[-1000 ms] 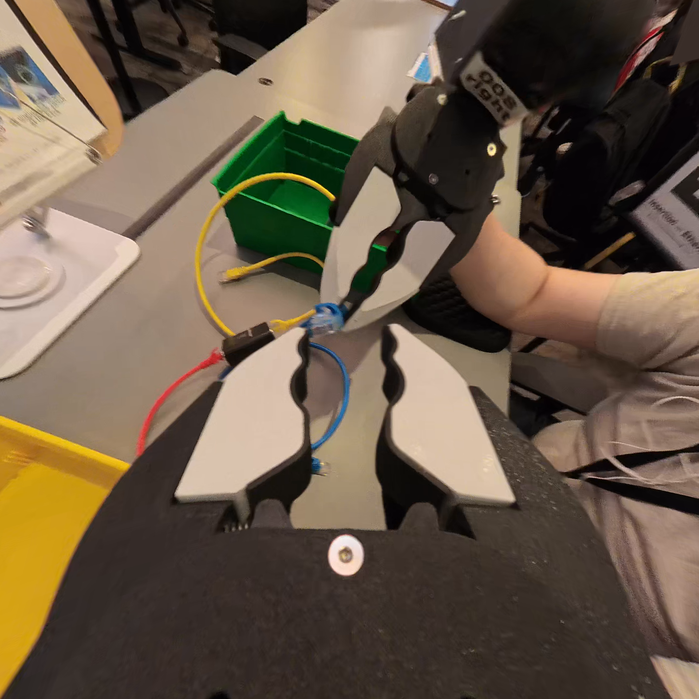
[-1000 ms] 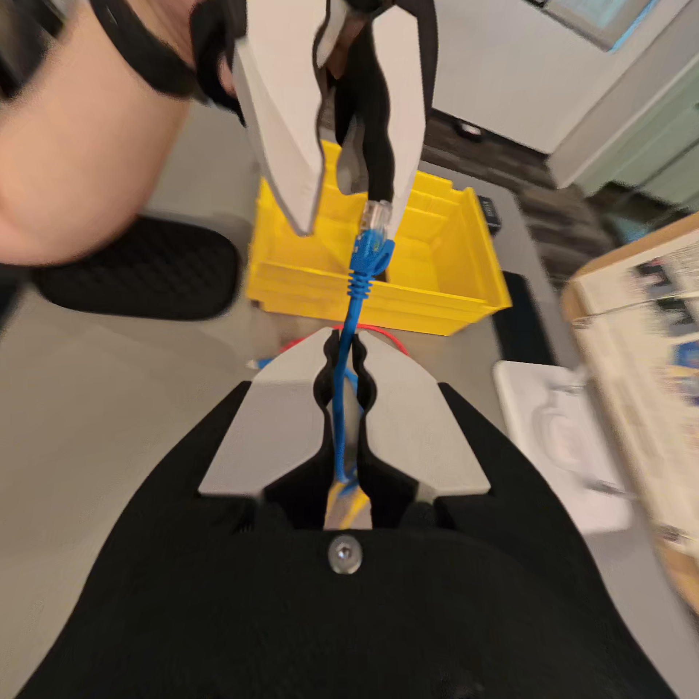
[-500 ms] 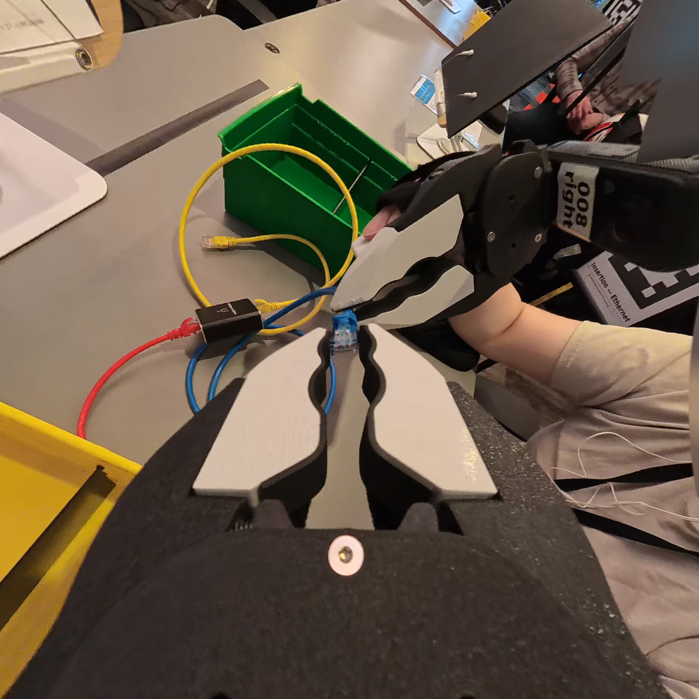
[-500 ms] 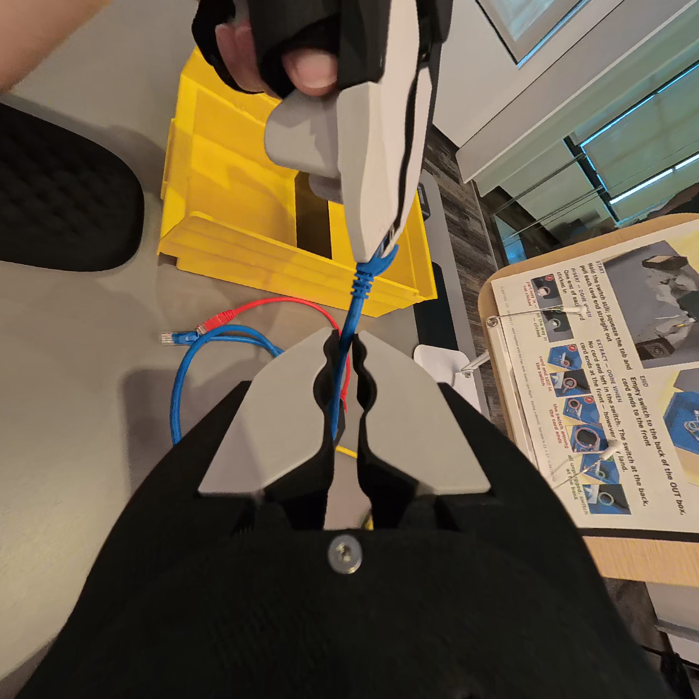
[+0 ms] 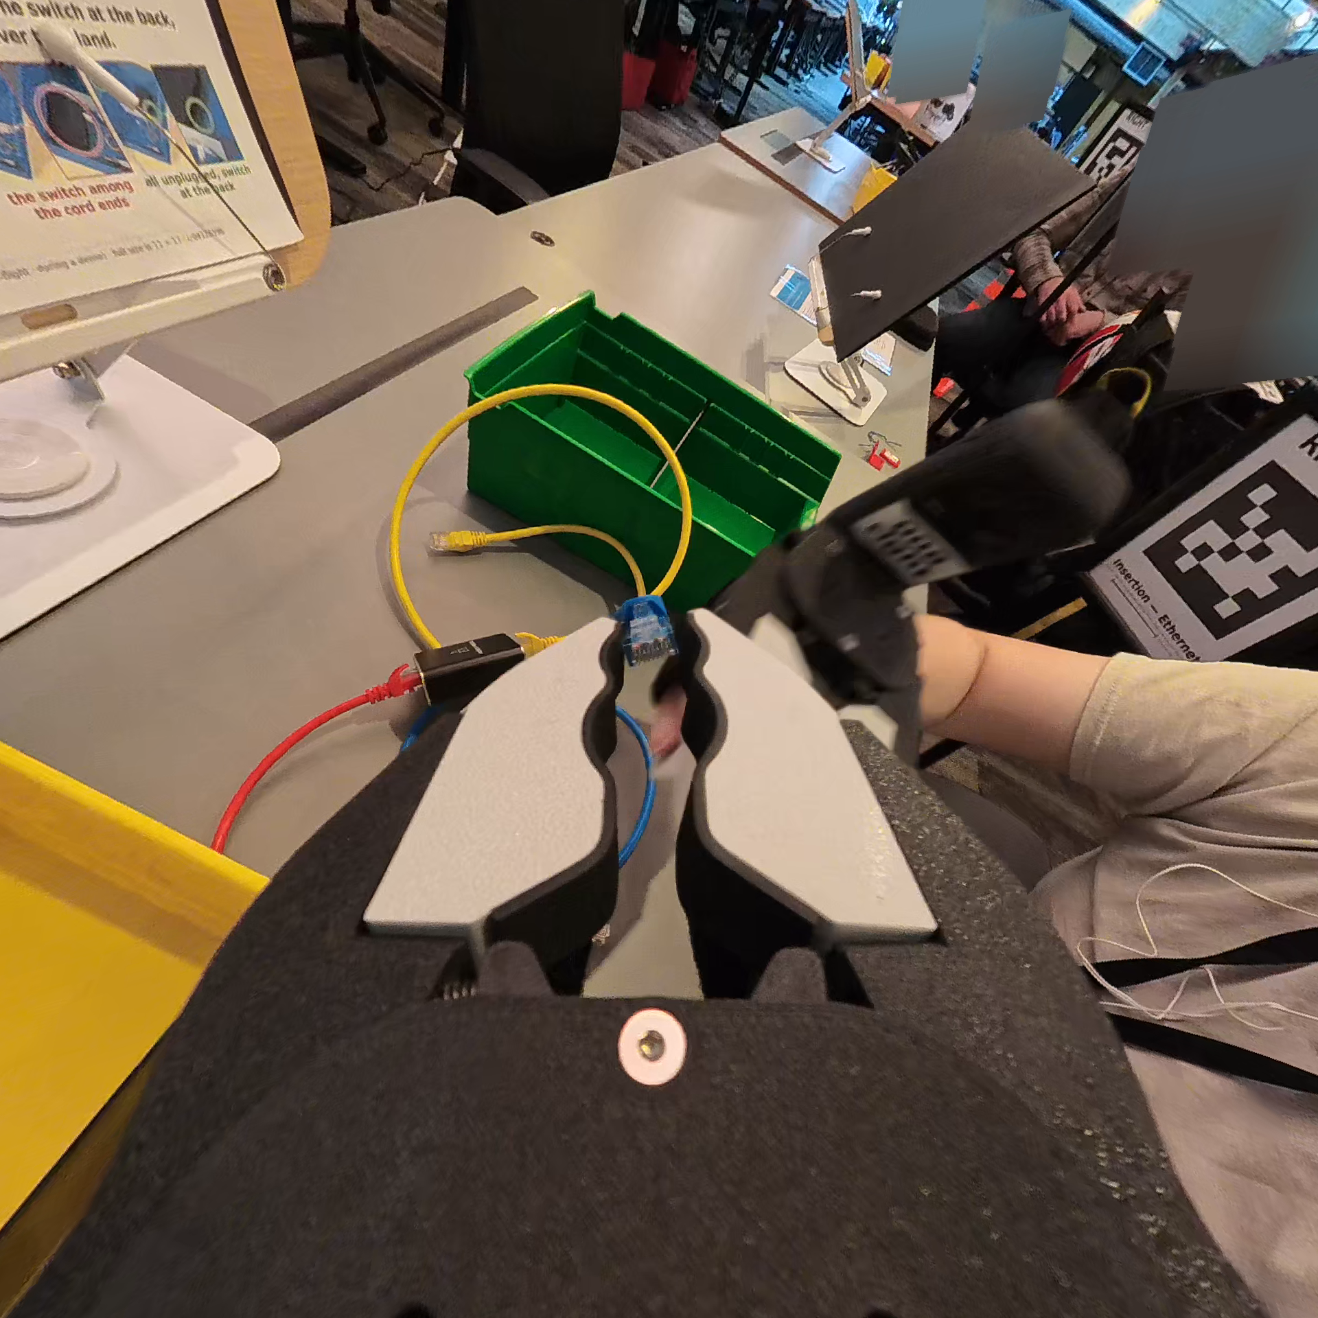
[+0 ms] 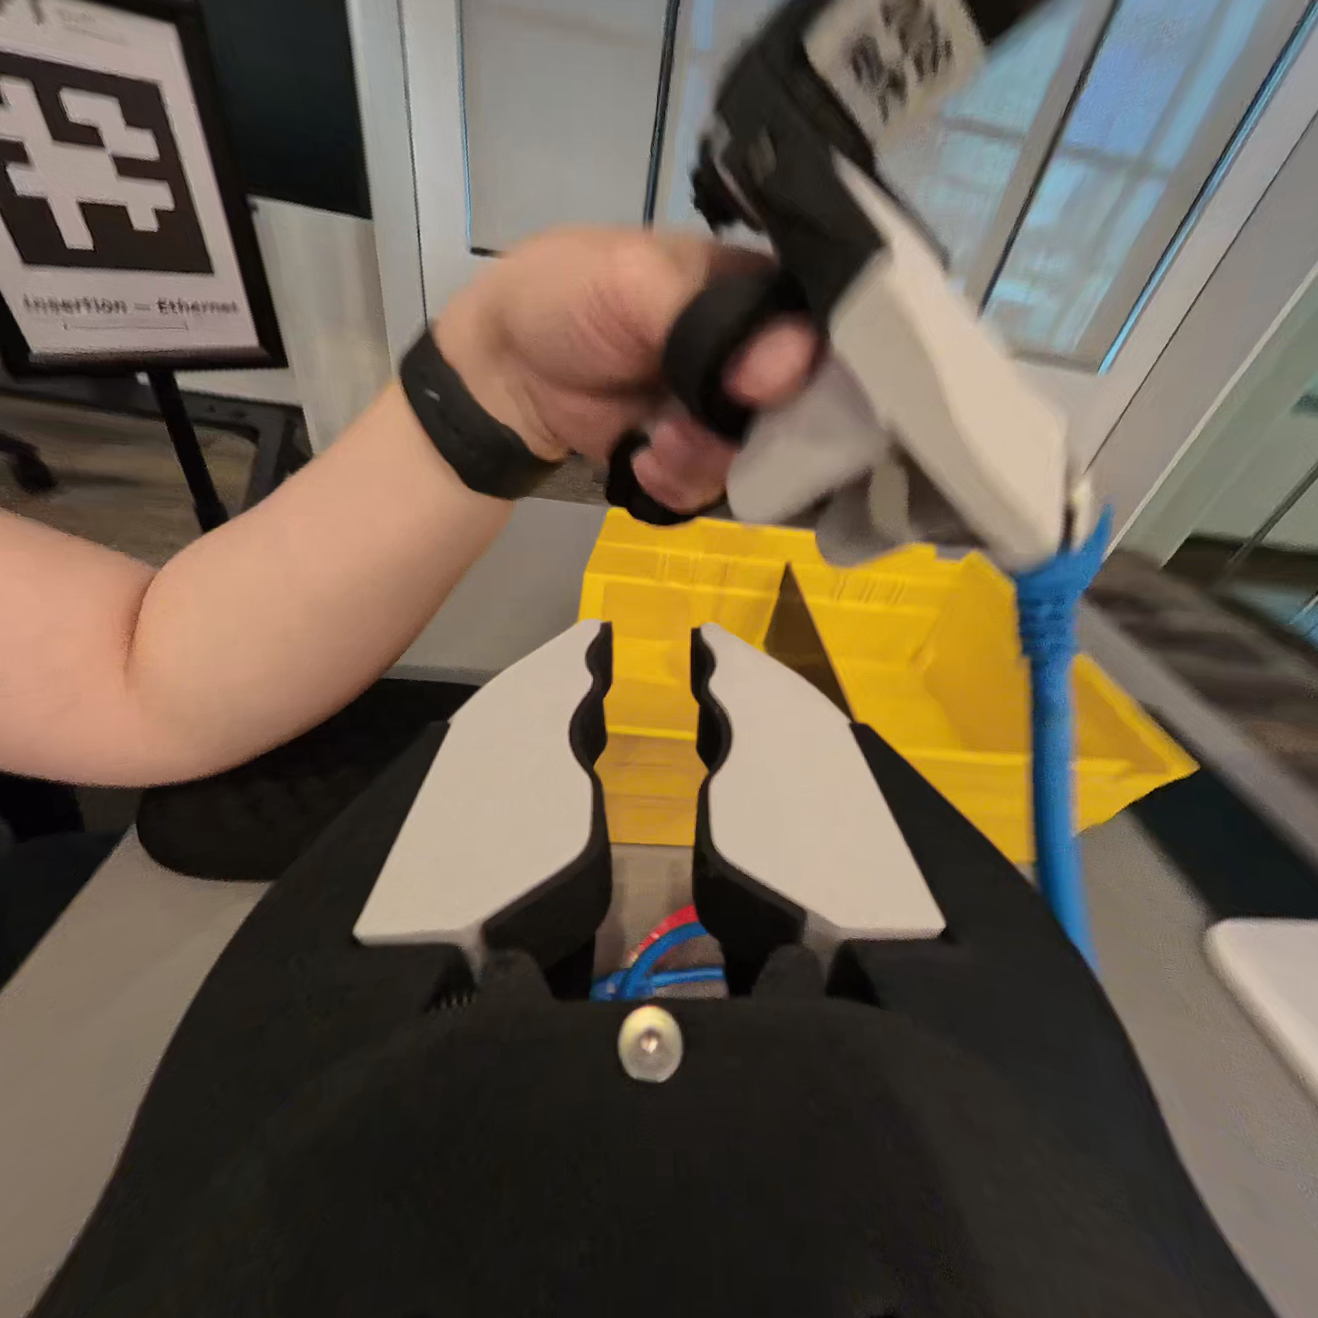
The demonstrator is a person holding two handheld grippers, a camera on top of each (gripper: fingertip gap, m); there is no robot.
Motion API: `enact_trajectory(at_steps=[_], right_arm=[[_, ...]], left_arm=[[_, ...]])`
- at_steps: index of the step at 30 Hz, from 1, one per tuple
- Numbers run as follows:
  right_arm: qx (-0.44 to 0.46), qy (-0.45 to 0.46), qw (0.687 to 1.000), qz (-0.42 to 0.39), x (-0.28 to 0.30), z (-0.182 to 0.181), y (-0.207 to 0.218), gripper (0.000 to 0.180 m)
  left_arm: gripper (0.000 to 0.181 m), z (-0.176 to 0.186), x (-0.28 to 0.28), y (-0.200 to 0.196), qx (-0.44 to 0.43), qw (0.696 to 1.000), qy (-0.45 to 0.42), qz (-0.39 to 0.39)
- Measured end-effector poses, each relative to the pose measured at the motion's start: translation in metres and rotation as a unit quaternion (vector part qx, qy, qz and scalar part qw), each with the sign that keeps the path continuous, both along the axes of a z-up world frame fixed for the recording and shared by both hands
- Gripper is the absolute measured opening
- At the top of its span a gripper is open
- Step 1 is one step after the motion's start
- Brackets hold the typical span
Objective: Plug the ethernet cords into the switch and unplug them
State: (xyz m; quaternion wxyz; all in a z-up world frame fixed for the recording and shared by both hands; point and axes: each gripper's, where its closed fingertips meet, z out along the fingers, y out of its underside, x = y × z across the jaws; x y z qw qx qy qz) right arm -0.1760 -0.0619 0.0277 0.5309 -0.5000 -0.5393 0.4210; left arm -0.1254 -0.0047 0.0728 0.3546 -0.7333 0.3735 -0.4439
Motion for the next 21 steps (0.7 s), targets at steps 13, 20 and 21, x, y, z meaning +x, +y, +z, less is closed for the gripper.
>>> enact_trajectory(at_steps=[13, 20, 21], right_arm=[[-0.141, 0.255, 0.955, -0.059, 0.037, 0.037, 0.043, 0.051], [-0.215, 0.317, 0.921, 0.073, 0.063, 0.063, 0.034, 0.018], [-0.208, 0.31, 0.924, 0.083, 0.063, 0.063, 0.03, 0.017]], left_arm=[[0.012, 0.015, 0.024, -0.02, 0.074, 0.996, 0.002, -0.043], [0.012, 0.026, 0.022, -0.029, 0.126, 0.99, -0.003, -0.056], [0.012, 0.025, 0.023, -0.03, 0.124, 0.99, -0.005, -0.063]])
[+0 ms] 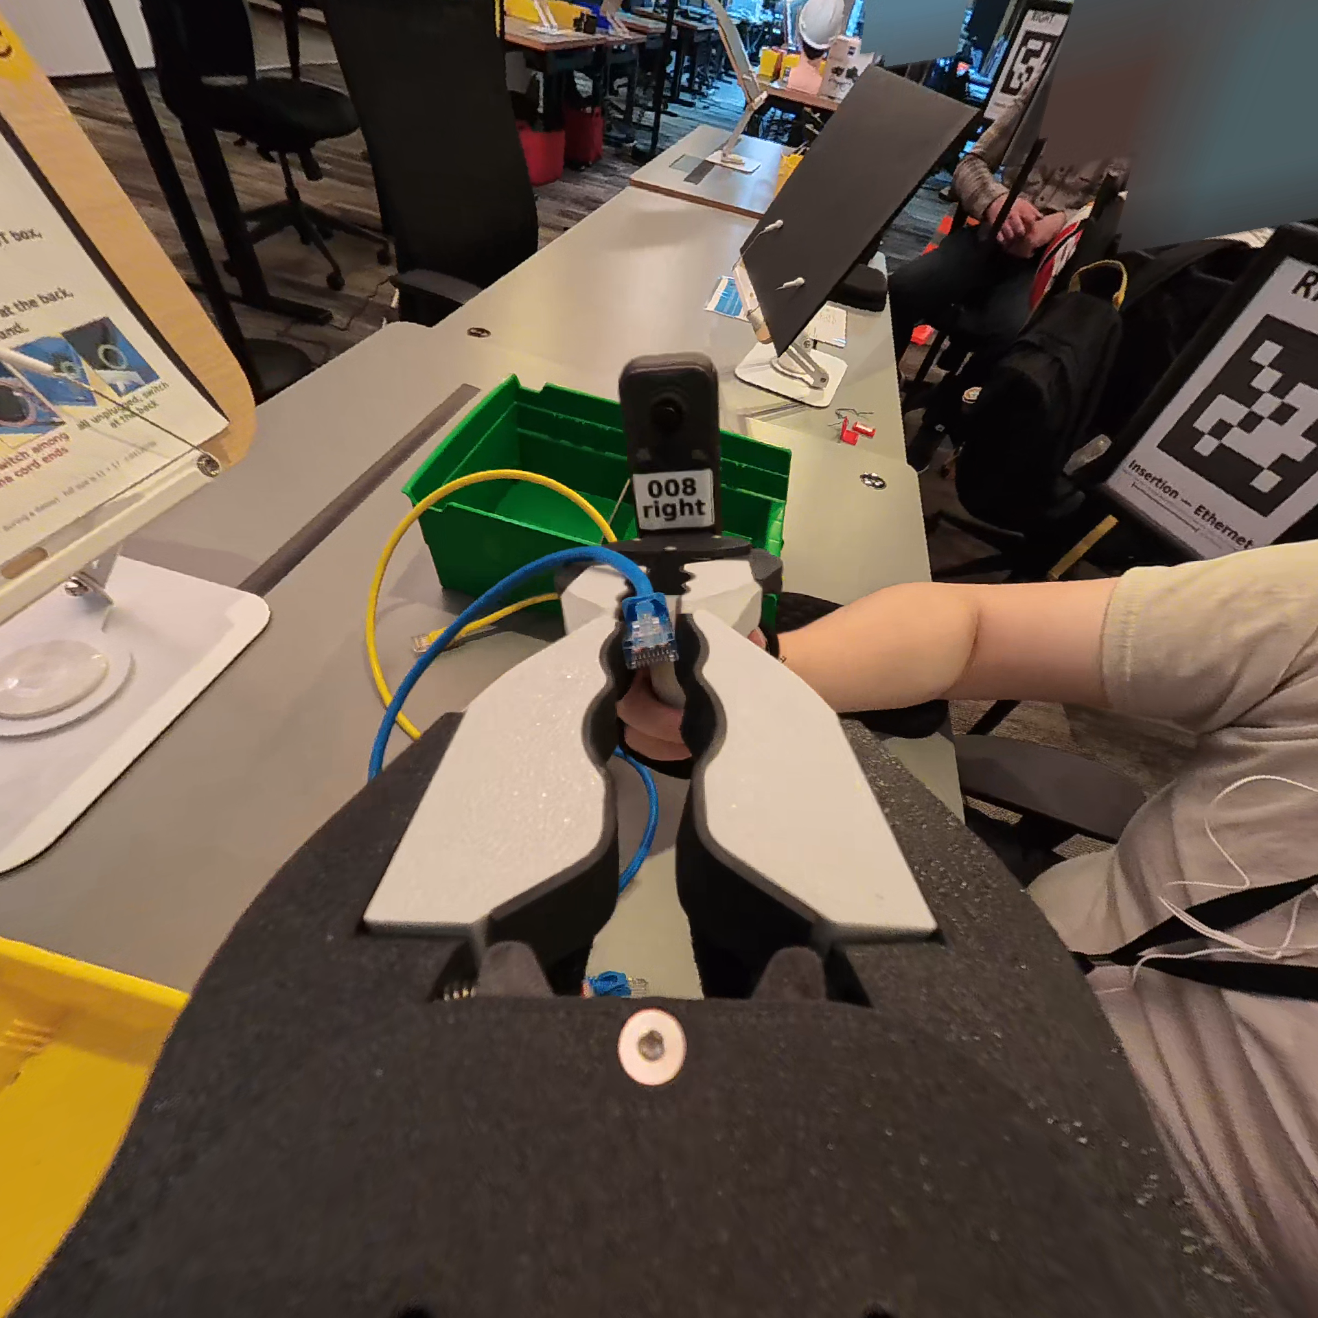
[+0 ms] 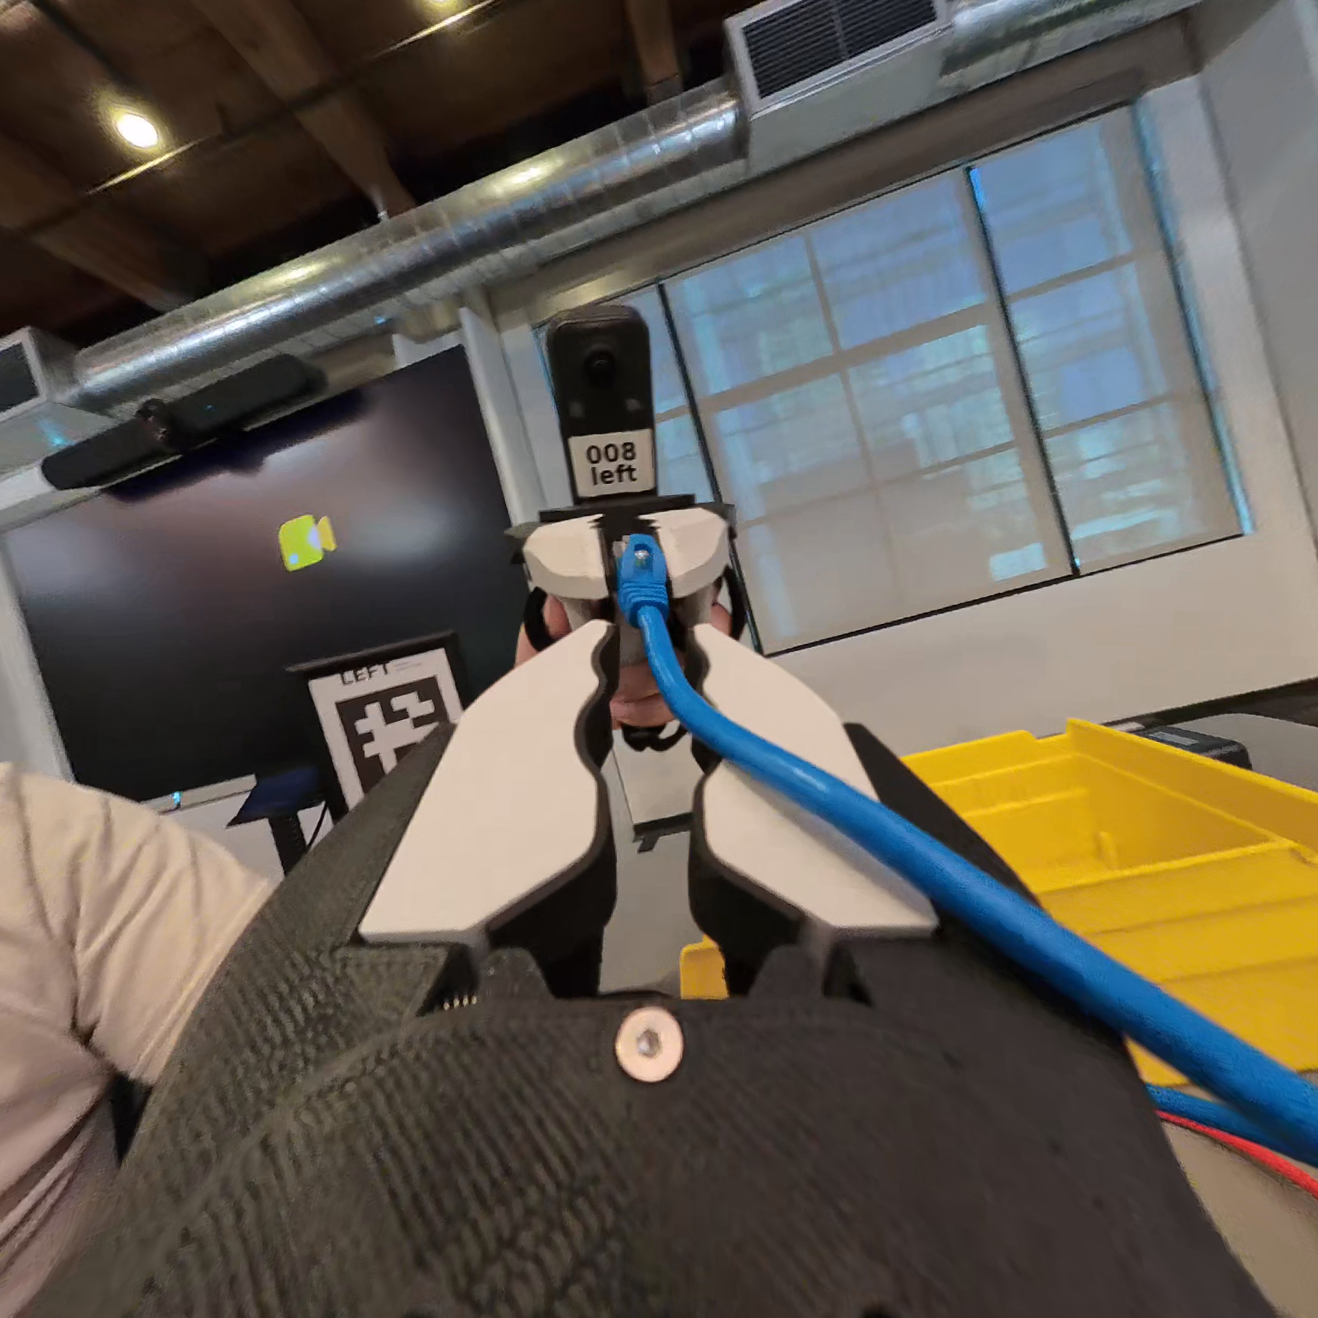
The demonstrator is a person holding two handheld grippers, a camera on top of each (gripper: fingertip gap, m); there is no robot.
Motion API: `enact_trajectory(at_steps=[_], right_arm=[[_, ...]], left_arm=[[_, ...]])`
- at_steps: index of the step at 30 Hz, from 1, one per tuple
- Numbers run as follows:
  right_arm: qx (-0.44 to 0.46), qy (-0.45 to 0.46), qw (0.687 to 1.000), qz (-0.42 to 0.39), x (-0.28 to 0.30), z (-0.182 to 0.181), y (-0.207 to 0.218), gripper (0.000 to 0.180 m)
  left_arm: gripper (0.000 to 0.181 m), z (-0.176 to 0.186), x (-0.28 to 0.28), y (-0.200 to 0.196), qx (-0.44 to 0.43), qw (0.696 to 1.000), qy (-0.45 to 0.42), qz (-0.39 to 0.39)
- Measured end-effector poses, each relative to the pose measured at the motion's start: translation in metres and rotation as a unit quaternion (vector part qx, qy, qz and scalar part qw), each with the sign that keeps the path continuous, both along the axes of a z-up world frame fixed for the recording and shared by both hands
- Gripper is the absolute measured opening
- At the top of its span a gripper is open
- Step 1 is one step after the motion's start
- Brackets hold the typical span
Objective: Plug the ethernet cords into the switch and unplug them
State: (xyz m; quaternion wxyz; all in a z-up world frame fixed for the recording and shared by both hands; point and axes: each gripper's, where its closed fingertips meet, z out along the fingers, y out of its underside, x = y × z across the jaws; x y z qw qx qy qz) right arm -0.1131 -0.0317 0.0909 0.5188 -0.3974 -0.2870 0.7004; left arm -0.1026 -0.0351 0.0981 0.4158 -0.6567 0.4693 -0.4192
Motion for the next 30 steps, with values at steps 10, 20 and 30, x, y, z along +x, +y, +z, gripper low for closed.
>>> enact_trajectory(at_steps=[10, 20, 30], right_arm=[[-0.017, 0.014, 0.997, 0.073, 0.0, 0.006, -0.011, 0.018], [-0.01, 0.006, 0.999, 0.05, 0.006, 0.008, -0.005, 0.012], [-0.103, -0.053, 0.989, 0.086, 0.002, 0.003, 0.009, 0.011]], left_arm=[[0.012, -0.002, 0.002, -0.006, 0.014, 1.0, 0.011, -0.014], [0.013, -0.003, 0.001, -0.006, 0.005, 1.0, 0.015, -0.014], [0.047, 0.004, -0.017, 0.023, 0.475, 0.847, 0.185, 0.149]])
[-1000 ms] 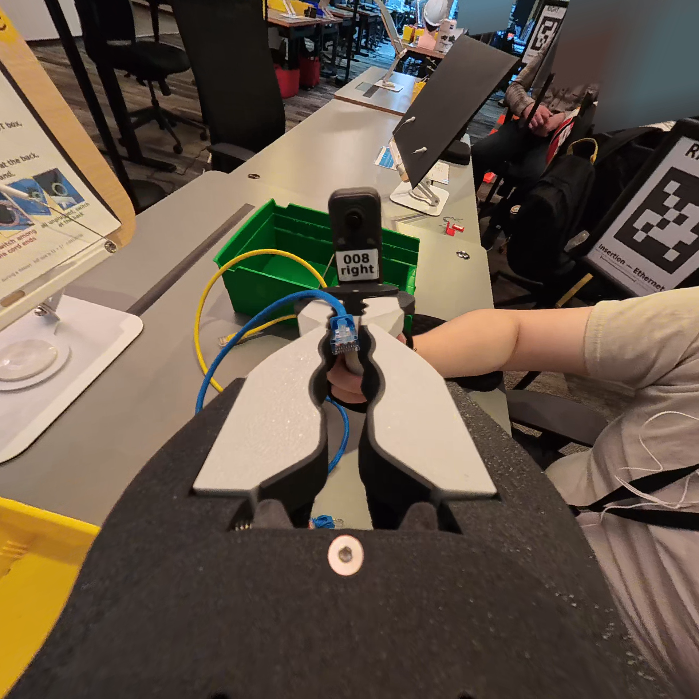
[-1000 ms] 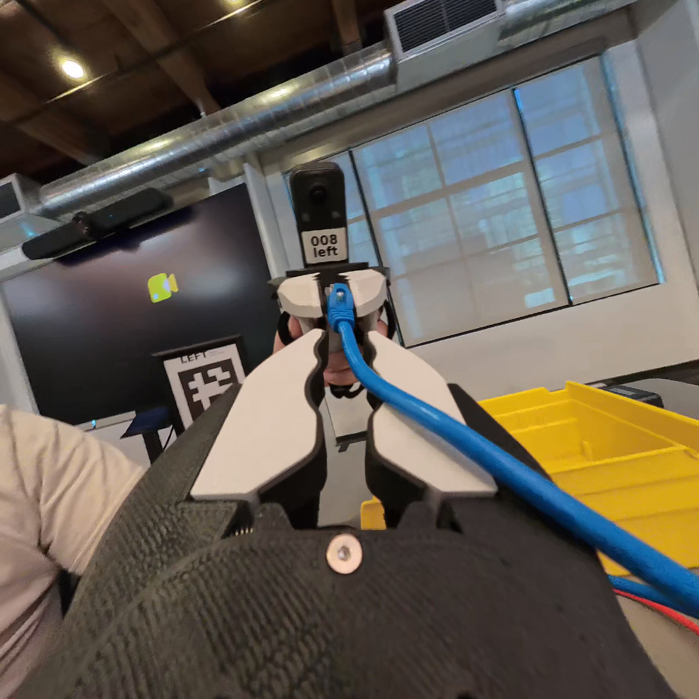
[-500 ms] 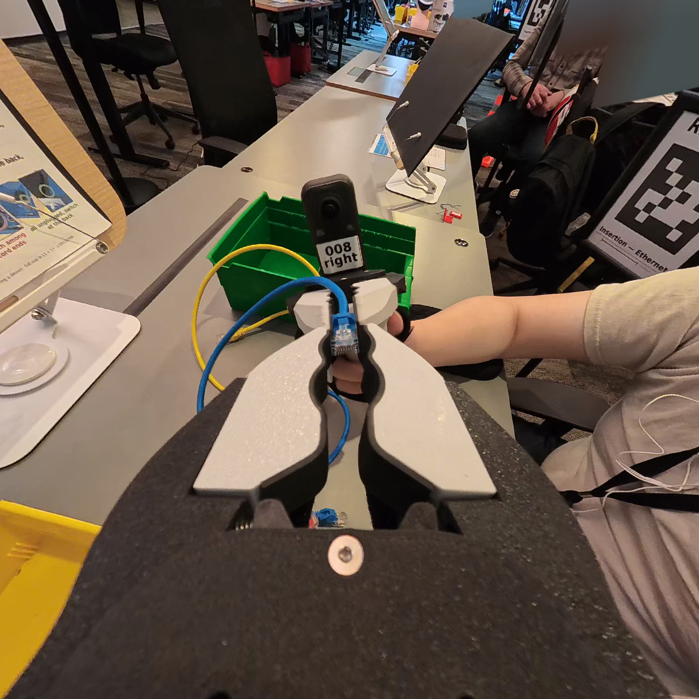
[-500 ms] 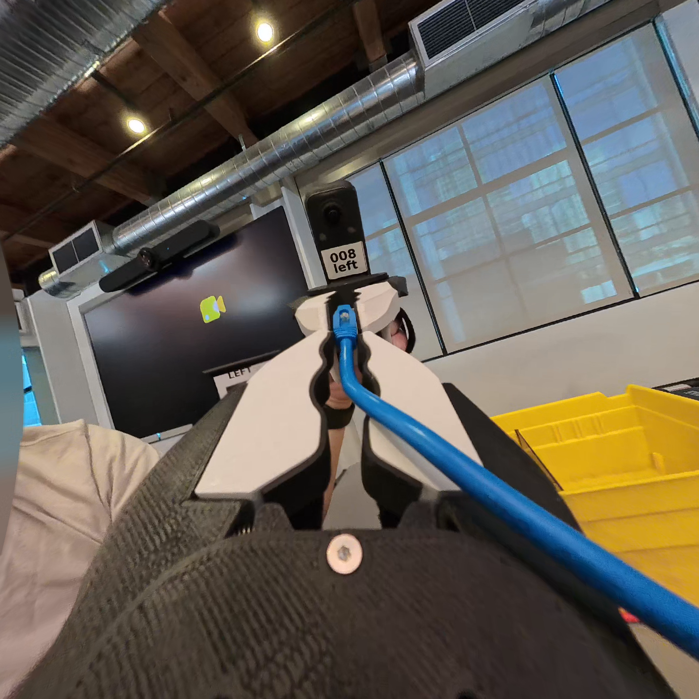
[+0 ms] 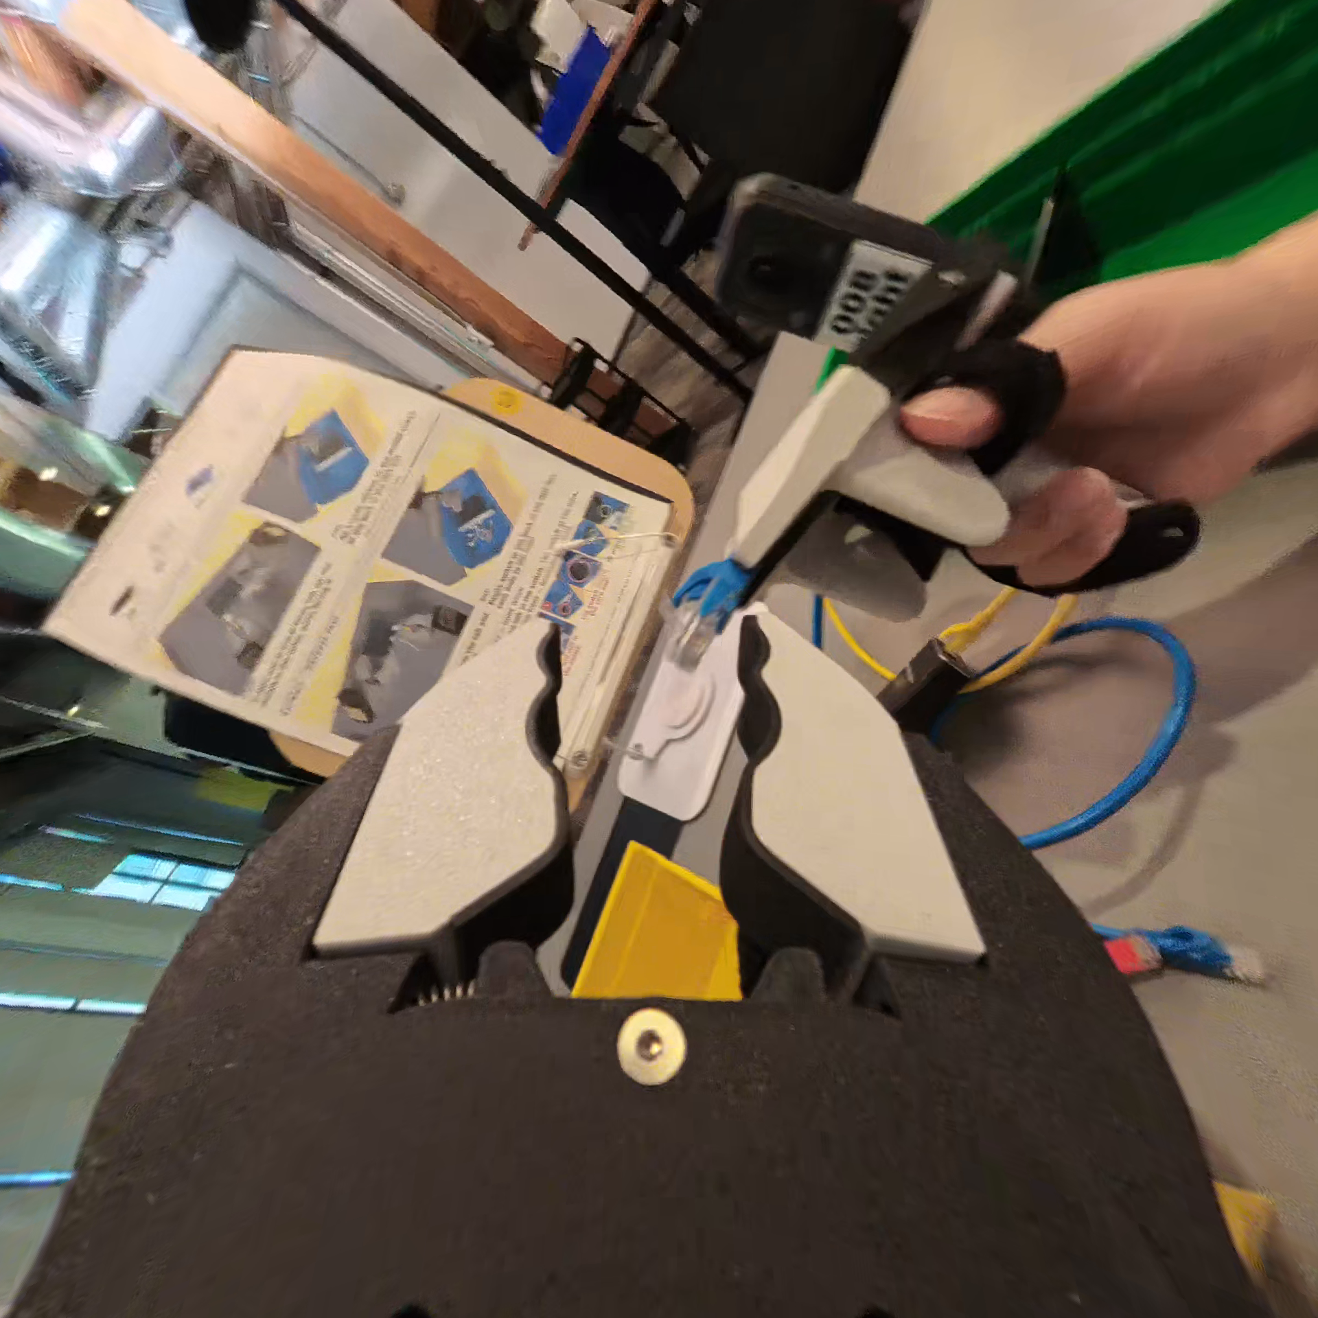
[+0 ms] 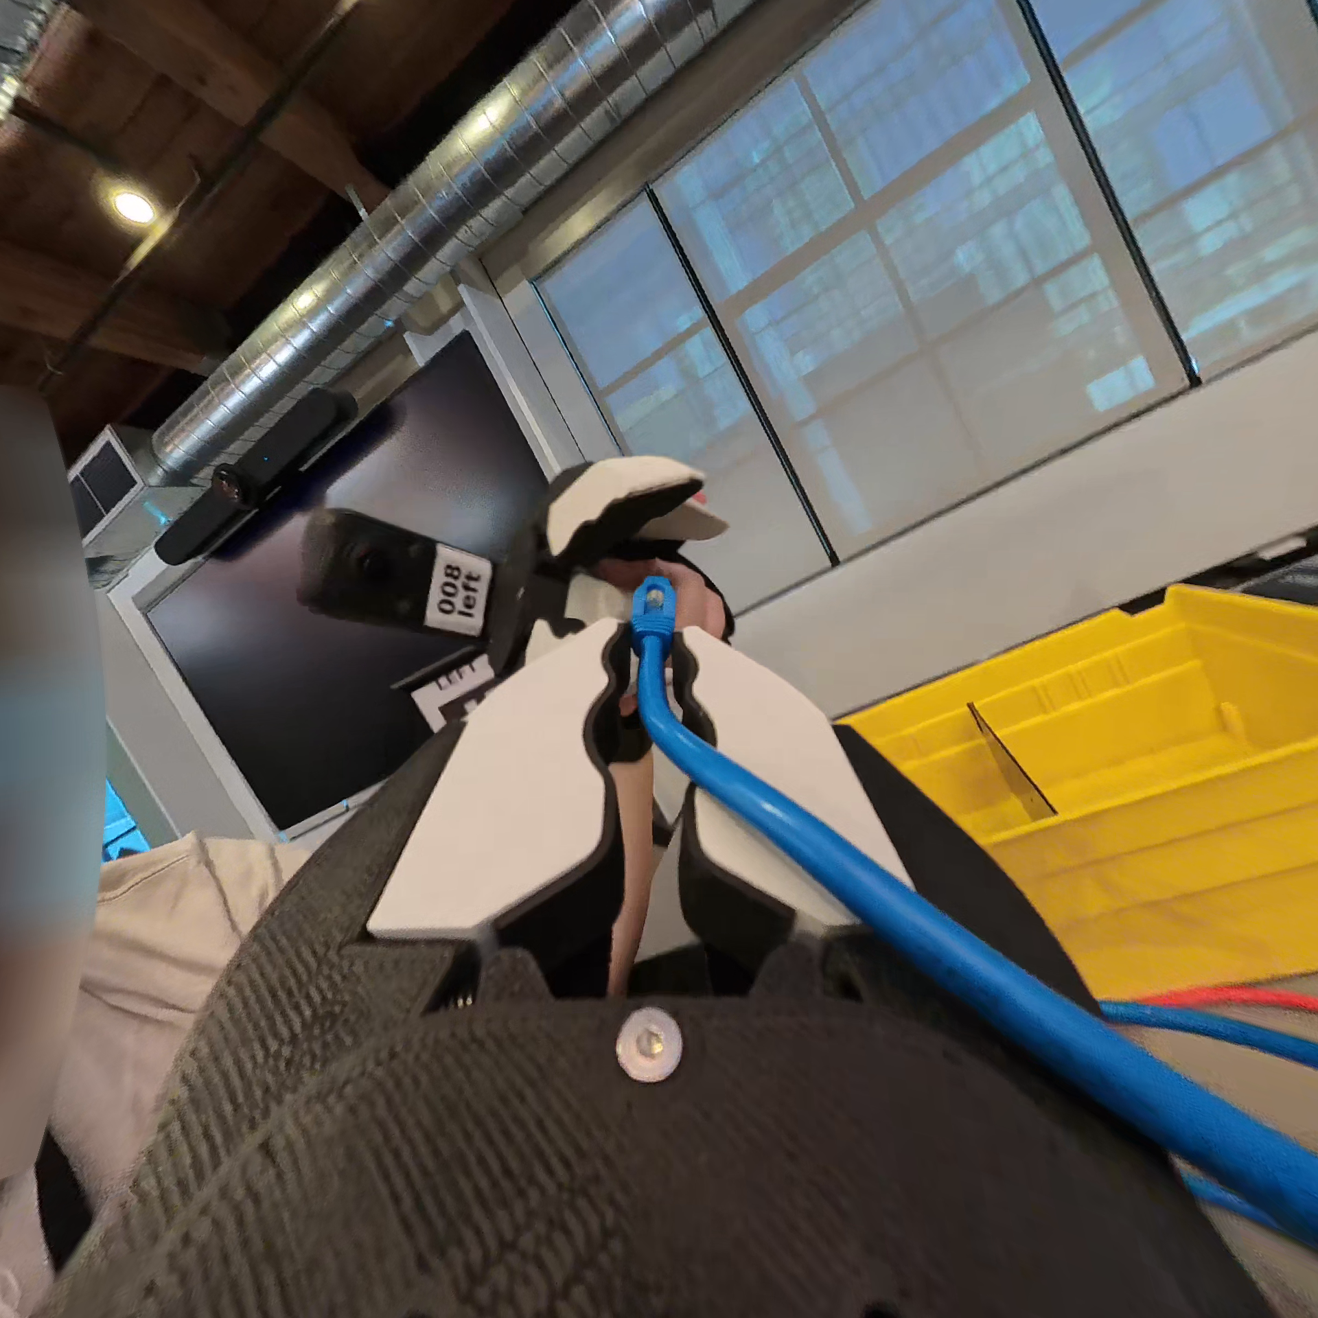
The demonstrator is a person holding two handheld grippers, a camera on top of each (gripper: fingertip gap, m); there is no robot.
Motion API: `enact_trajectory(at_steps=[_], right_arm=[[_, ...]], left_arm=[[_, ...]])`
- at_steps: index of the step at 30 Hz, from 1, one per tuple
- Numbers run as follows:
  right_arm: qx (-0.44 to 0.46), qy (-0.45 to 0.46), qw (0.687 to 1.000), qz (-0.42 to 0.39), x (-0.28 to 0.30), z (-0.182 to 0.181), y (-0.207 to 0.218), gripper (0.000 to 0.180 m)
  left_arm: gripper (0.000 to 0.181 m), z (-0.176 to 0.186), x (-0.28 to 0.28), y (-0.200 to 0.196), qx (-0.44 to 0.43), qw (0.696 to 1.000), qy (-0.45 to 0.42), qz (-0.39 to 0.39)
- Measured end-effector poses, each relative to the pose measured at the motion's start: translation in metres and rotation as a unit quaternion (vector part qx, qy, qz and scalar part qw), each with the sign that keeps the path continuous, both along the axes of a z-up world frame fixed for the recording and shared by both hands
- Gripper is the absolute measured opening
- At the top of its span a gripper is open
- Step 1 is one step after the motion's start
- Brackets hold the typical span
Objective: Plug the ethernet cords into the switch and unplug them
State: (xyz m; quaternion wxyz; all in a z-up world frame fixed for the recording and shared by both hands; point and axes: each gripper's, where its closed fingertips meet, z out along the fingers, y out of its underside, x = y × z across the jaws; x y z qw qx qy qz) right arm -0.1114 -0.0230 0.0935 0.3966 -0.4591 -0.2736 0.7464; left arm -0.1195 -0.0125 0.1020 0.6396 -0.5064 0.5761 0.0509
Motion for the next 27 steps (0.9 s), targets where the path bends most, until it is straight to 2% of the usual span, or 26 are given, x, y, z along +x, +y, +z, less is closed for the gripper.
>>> enact_trajectory(at_steps=[3, 6, 12, 27], right_arm=[[0.002, -0.038, 0.999, 0.016, -0.006, -0.008, -0.002, 0.011], [0.002, -0.05, 0.998, 0.024, -0.009, -0.011, -0.005, 0.011], [0.007, -0.062, 0.997, 0.035, -0.01, -0.015, -0.007, 0.012], [0.015, -0.087, 0.995, 0.035, -0.017, -0.019, -0.011, 0.013]], left_arm=[[0.047, -0.014, 0.012, -0.001, -0.032, 0.999, 0.02, -0.018], [0.025, -0.03, 0.014, -0.002, -0.03, 0.997, 0.063, -0.035], [0.017, -0.033, 0.01, -0.003, -0.025, 0.996, 0.079, -0.044], [0.016, -0.041, 0.006, -0.008, -0.028, 0.992, 0.115, -0.043]])
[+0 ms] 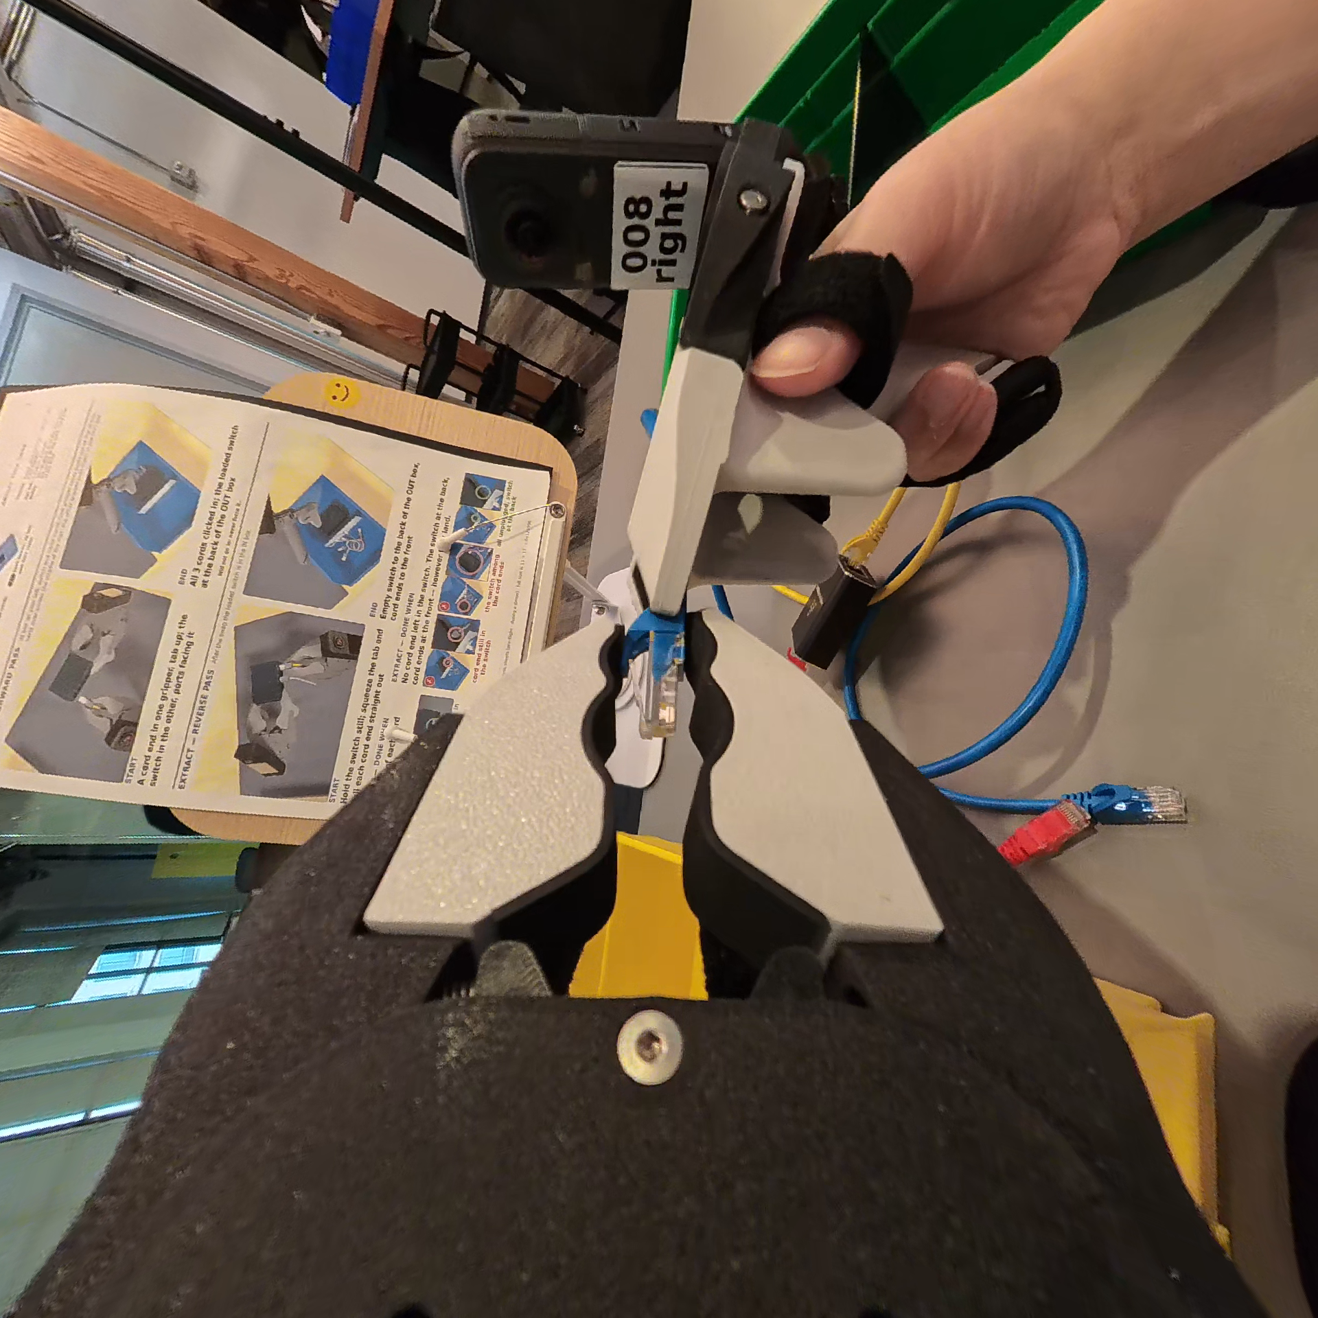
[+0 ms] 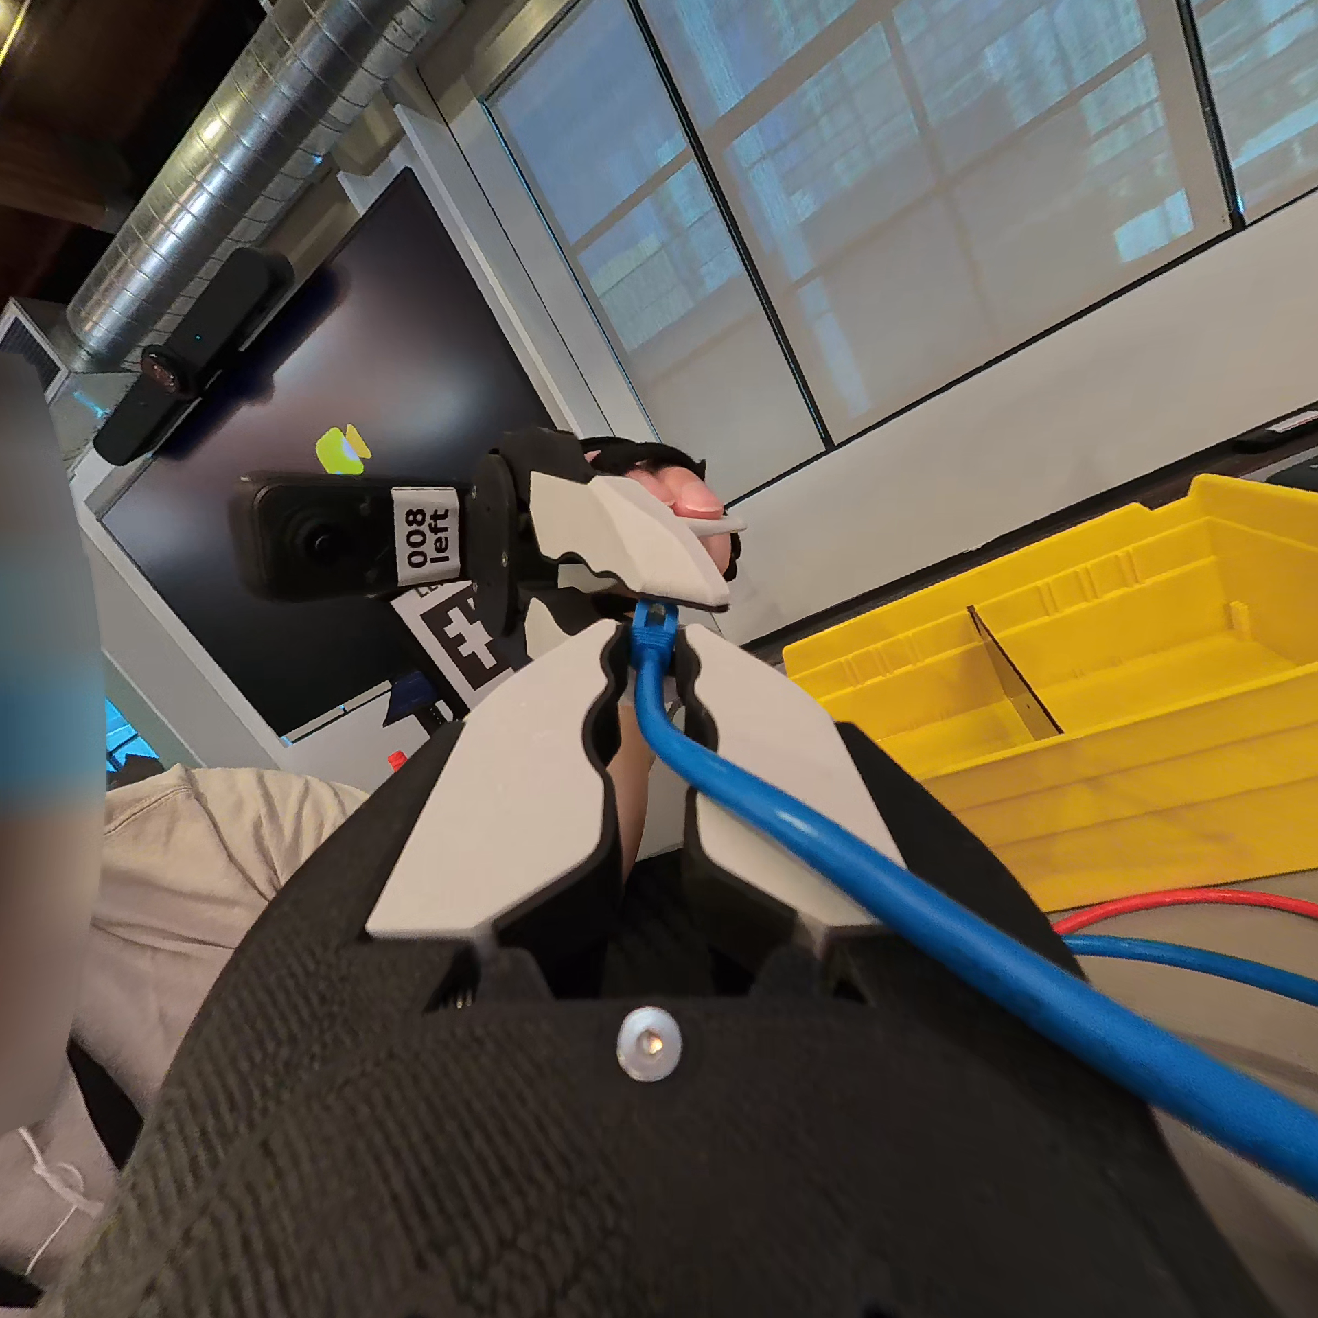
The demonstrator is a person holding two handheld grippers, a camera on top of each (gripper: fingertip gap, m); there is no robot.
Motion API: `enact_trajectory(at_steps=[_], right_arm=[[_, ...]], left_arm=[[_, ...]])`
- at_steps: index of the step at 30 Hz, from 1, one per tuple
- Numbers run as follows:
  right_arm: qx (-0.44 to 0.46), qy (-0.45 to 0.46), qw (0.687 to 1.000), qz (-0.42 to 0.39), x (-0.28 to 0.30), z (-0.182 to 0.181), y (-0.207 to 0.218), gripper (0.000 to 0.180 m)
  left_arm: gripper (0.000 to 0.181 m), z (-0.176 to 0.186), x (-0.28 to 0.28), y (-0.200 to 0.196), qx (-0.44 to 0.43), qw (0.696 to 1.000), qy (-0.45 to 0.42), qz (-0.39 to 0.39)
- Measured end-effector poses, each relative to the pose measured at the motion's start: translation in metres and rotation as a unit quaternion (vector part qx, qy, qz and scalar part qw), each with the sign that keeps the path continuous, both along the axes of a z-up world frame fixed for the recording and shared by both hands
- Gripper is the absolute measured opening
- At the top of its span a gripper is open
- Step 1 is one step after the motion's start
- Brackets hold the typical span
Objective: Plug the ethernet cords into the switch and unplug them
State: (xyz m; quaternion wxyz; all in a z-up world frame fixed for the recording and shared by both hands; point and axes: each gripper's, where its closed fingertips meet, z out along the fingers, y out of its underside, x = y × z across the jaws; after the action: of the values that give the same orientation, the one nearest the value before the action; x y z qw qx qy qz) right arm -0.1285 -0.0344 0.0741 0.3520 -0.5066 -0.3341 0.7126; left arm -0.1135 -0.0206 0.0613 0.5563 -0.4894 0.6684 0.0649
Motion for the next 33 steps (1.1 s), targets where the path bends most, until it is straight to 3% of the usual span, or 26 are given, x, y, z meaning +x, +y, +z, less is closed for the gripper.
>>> enact_trajectory(at_steps=[24, 29, 33], right_arm=[[0.001, -0.05, 0.999, 0.002, -0.004, -0.011, -0.002, 0.013], [-0.019, -0.02, 1.0, 0.016, 0.001, -0.003, -0.002, 0.013], [-0.098, 0.063, 0.99, 0.078, 0.015, 0.019, -0.005, 0.013]], left_arm=[[0.015, -0.01, 0.002, 0.001, 0.0, 0.999, 0.034, 0.007], [0.017, -0.003, 0.005, 0.0, -0.004, 1.0, 0.004, 0.011], [0.031, 0.021, 0.007, -0.008, -0.025, 0.997, -0.072, 0.003]])
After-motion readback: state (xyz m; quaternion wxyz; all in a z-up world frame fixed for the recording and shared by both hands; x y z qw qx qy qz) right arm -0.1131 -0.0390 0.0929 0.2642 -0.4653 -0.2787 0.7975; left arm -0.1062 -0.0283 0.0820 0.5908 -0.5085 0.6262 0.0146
